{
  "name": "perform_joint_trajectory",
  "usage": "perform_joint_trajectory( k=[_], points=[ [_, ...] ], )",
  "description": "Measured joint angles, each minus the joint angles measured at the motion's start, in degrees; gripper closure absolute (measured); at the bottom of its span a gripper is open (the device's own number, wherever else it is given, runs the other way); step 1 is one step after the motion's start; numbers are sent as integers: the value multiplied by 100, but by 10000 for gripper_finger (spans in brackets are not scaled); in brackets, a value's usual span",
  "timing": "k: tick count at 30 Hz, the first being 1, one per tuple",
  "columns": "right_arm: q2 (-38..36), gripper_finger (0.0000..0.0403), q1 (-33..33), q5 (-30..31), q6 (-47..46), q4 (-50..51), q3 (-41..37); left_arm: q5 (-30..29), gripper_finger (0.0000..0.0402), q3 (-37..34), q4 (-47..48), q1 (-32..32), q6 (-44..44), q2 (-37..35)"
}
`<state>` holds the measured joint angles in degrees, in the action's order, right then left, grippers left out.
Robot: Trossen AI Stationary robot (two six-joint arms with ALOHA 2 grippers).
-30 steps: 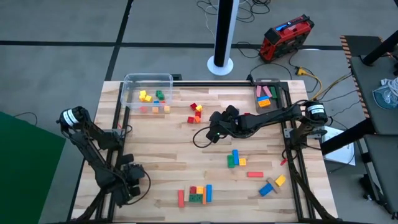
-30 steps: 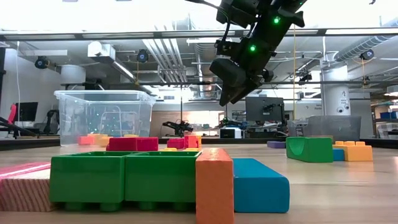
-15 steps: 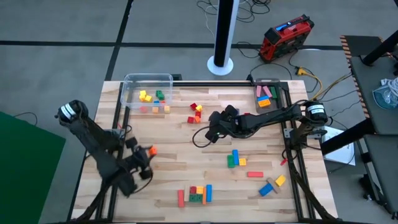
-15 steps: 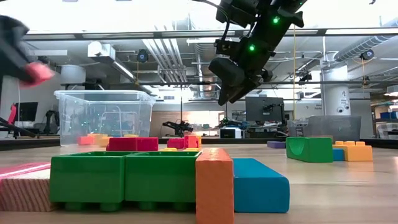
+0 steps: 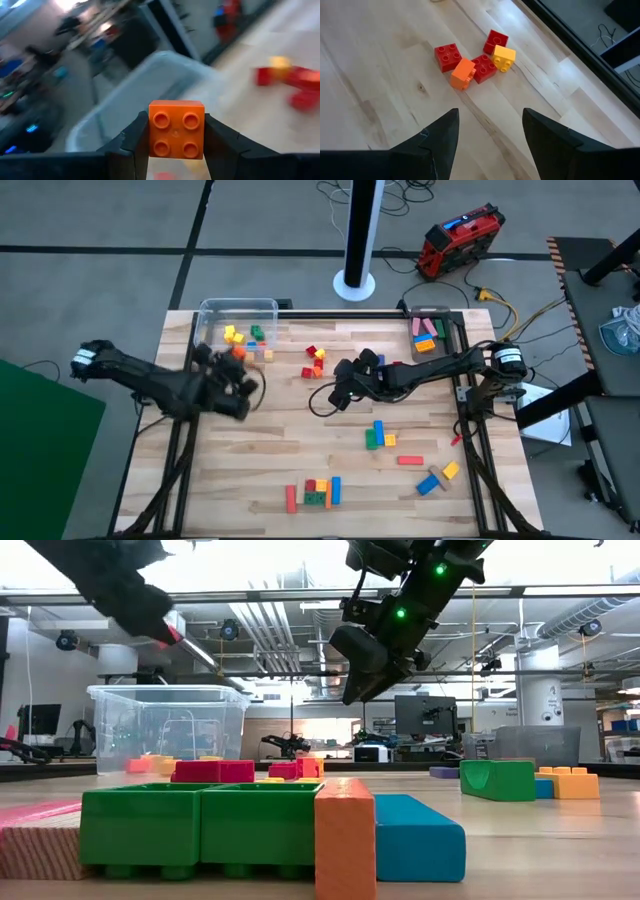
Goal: Sort blocks by size
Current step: Put the orange square game piece into the transparent bin
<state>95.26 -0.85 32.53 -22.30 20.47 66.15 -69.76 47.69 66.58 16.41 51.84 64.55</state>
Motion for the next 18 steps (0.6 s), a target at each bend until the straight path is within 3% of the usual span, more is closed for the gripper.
perform_joint_trajectory(
  k=[5, 10, 18],
  points=[
    [0, 200, 1, -1, 0, -2, -43, 111, 272, 41, -20, -1087, -729, -543],
    [0, 197, 2, 0, -58, -54, -129, 659, 272, 112, -376, -2128, -1601, -866],
    [0, 198, 1, 0, -57, -327, -242, 2473, 272, 117, -3207, -3833, -4880, -954]
  ],
)
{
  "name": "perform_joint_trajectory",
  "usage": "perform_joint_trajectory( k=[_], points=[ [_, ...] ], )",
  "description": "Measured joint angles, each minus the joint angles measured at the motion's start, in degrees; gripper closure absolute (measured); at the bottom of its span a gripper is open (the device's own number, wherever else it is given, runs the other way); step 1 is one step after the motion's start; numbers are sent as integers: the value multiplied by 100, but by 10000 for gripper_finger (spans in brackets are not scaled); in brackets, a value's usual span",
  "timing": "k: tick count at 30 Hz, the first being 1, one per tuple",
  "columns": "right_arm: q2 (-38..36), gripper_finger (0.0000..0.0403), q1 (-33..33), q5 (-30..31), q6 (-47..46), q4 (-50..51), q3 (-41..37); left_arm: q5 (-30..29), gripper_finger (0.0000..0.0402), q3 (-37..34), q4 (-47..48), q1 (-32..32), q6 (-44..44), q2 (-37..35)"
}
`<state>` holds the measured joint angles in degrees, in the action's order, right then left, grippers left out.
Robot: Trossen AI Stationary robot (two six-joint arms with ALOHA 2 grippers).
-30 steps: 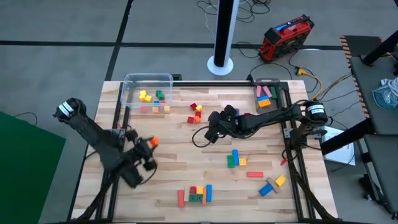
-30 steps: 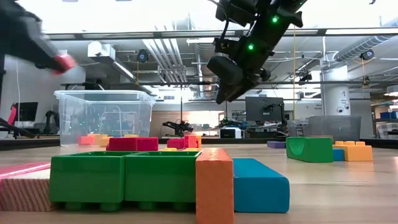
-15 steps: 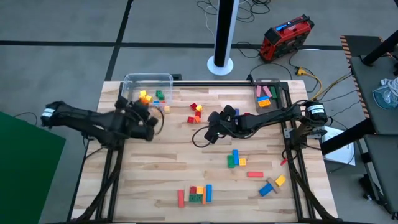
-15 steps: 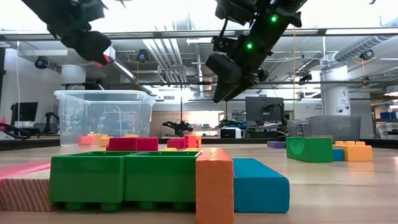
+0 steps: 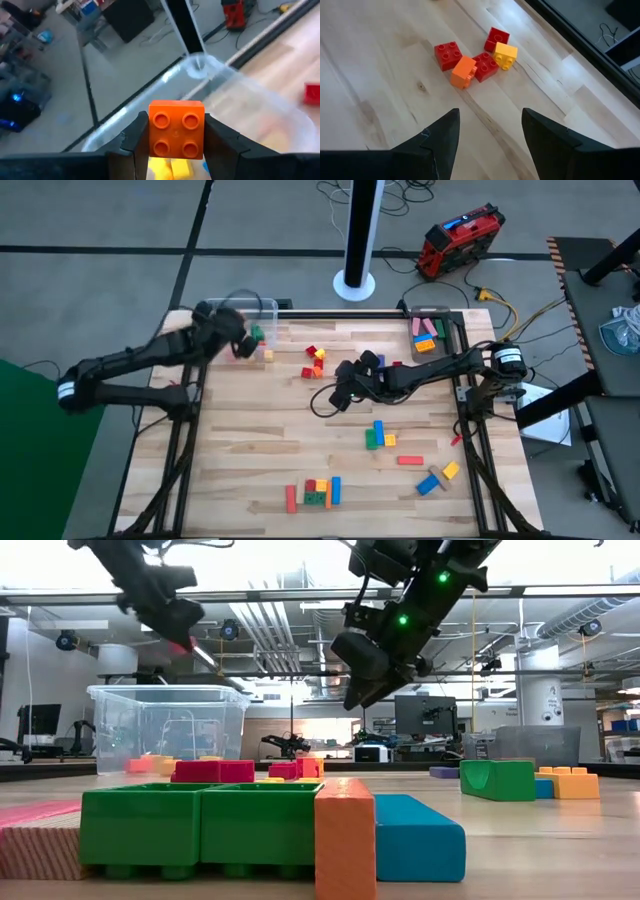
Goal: Sort blocks by size
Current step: Put the orange square game piece into the transparent bin, then put the green rectangular wooden block into the black bin
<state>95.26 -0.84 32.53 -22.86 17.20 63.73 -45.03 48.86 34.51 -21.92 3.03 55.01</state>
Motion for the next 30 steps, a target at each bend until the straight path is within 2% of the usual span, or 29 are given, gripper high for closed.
perform_joint_trajectory(
  k=[3, 6, 8, 13, 22, 27, 30],
  points=[
    [0, 197, -2, -3, -1, 2, -38, 882, 272, 0, -416, -819, -422, 35],
    [0, 197, 0, -150, -3, 3, -53, 2100, 270, -22, -398, -1631, -326, 95],
    [0, 195, -2, -157, -3, 1, -57, 2585, 264, -50, -378, -2022, -206, 187],
    [0, 187, -2, -157, -38, 1, -62, 2457, 238, -61, -342, -2425, -191, 454],
    [0, 168, -2, -168, -256, 3, -66, 2476, 206, -63, -304, -2407, -252, 562],
    [0, 166, -2, -170, -367, 7, -66, 2910, 205, -75, -286, -2018, -250, 449],
    [0, 174, -2, -170, -420, 6, -68, 2955, 205, -79, -283, -1578, -250, 359]
  ],
)
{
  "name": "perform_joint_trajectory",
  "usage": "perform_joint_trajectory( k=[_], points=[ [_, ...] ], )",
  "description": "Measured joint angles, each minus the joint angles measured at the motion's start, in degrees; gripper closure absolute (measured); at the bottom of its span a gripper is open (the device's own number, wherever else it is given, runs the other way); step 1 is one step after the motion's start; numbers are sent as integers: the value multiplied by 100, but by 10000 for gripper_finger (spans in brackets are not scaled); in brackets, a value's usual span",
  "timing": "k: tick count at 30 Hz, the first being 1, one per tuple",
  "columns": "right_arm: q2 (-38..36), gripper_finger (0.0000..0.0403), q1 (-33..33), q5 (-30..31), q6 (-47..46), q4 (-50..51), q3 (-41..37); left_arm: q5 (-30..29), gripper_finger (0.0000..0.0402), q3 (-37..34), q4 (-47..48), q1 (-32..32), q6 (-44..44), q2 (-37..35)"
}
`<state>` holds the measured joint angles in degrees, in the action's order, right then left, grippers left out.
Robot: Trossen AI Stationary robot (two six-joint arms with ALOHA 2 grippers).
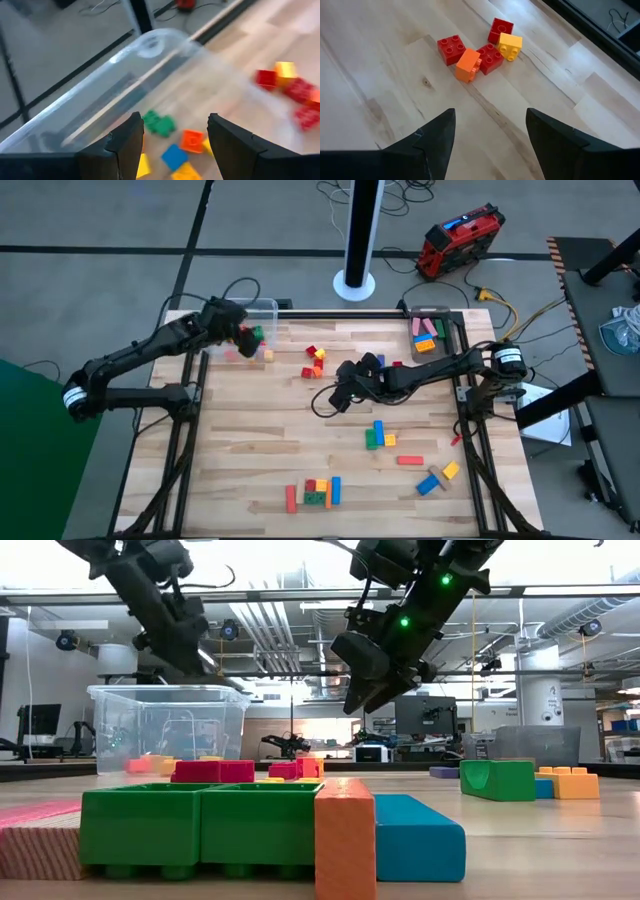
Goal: Sort blocks by size
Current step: Put the green rectangular wooden block into the black bin
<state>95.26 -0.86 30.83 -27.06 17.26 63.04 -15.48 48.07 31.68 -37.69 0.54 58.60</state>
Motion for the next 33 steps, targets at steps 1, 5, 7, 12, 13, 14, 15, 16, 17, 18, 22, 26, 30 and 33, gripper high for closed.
perform_joint_trajectory(
  k=[1, 5, 7, 12, 13, 14, 15, 16, 17, 18, 22, 26, 30, 33],
  points=[
    [0, 177, 0, 0, -16, 1, -5, 1, 205, 0, 2, 156, 0, -36],
    [0, 193, 0, 0, -220, 6, -22, 0, 205, -6, 7, 833, 15, -159],
    [0, 203, -2, 0, -282, 4, -24, 1, 205, -34, 7, 1212, 42, -212],
    [0, 228, -2, -128, -522, 15, -28, -351, 205, -245, -94, 2211, 166, -323],
    [0, 233, -2, -131, -582, 37, -28, -477, 205, -325, -171, 2414, 201, -348],
    [0, 239, -2, -140, -650, 70, -28, -598, 205, -414, -248, 2607, 236, -375],
    [0, 244, -2, -209, -720, 113, -28, -694, 205, -503, -296, 2797, 282, -404],
    [0, 250, -2, -333, -810, 162, -28, -789, 205, -588, -335, 2968, 339, -430],
    [0, 256, -1, -460, -917, 237, -24, -862, 205, -674, -403, 3140, 387, -454],
    [0, 263, -3, -587, -990, 323, -13, -939, 205, -769, -517, 3297, 447, -484],
    [0, 299, -100, -1239, -1273, 382, 7, -1151, 205, -1110, -878, 3760, 532, -578],
    [0, 343, -314, -2138, -1320, 420, 24, -1161, 205, -1370, -1251, 3947, 507, -624],
    [0, 386, -720, -2990, -1057, 1043, 246, -1164, 205, -1491, -1496, 3952, 452, -622],
    [0, 390, -1165, -3107, -437, 1977, 506, -1164, 205, -1551, -1676, 3952, 237, -622]
  ],
)
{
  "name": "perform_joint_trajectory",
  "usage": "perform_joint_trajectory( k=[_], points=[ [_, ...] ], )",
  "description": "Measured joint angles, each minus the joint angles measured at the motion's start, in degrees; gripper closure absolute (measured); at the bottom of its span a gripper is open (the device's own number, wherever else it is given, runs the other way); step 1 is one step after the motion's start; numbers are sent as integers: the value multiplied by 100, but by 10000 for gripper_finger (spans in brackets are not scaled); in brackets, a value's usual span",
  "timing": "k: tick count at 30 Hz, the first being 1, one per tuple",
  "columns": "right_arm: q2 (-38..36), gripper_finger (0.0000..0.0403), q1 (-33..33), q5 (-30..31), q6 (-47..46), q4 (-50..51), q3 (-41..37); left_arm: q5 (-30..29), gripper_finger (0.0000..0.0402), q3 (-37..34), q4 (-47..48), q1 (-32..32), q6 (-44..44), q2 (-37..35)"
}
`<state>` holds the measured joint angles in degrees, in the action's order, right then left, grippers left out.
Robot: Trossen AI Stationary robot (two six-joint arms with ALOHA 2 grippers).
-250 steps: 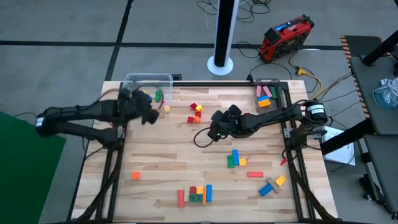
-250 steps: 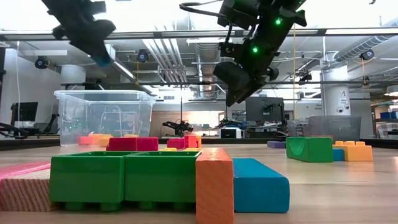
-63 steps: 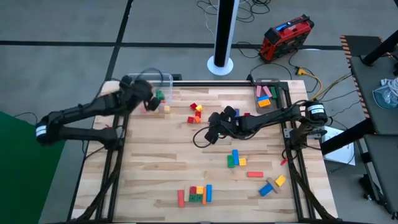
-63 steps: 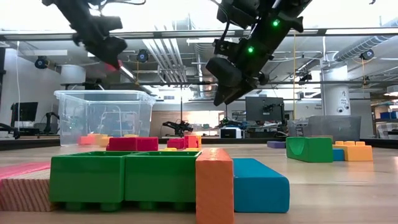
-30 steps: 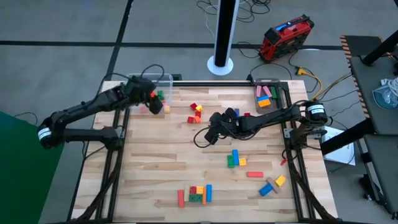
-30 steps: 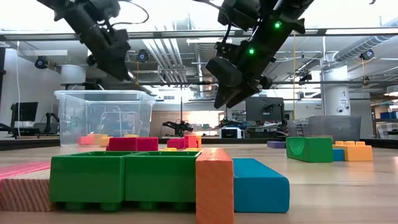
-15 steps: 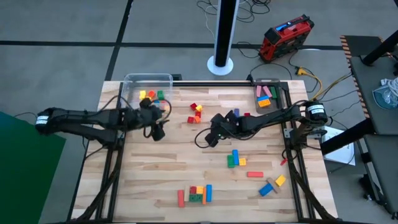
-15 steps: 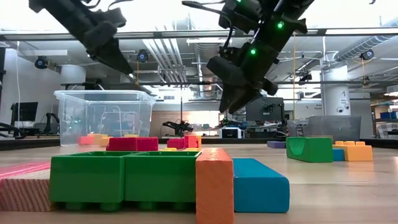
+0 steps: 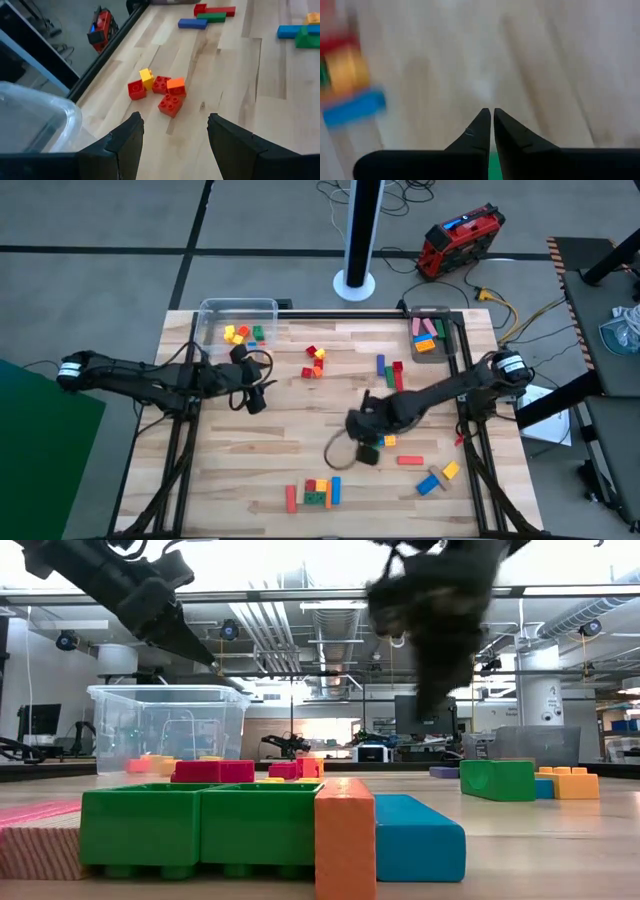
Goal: Sort blocks by size
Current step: Put the green rectangular wooden block into the black bin
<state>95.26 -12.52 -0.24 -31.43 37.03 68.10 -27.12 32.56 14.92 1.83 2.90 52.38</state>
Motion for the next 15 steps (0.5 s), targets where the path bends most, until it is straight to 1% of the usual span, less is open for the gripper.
perform_joint_trajectory(
  k=[4, 7, 9, 12, 15],
  points=[
    [0, 390, -430, 158, 160, 1166, 327, -2, 205, -2, -198, 0, -147, 0],
    [0, 390, -628, 210, 204, 1699, 454, 0, 205, 43, -344, -2, -261, 0],
    [0, 390, -727, 327, 213, 1870, 471, 1, 205, 43, -513, -2, -397, 0],
    [0, 389, -782, 273, 434, 1866, 471, 2, 205, 43, -715, -2, -597, 2],
    [0, 373, -786, 281, 582, 1872, 471, 2, 205, 43, -844, -2, -685, 2]
  ],
)
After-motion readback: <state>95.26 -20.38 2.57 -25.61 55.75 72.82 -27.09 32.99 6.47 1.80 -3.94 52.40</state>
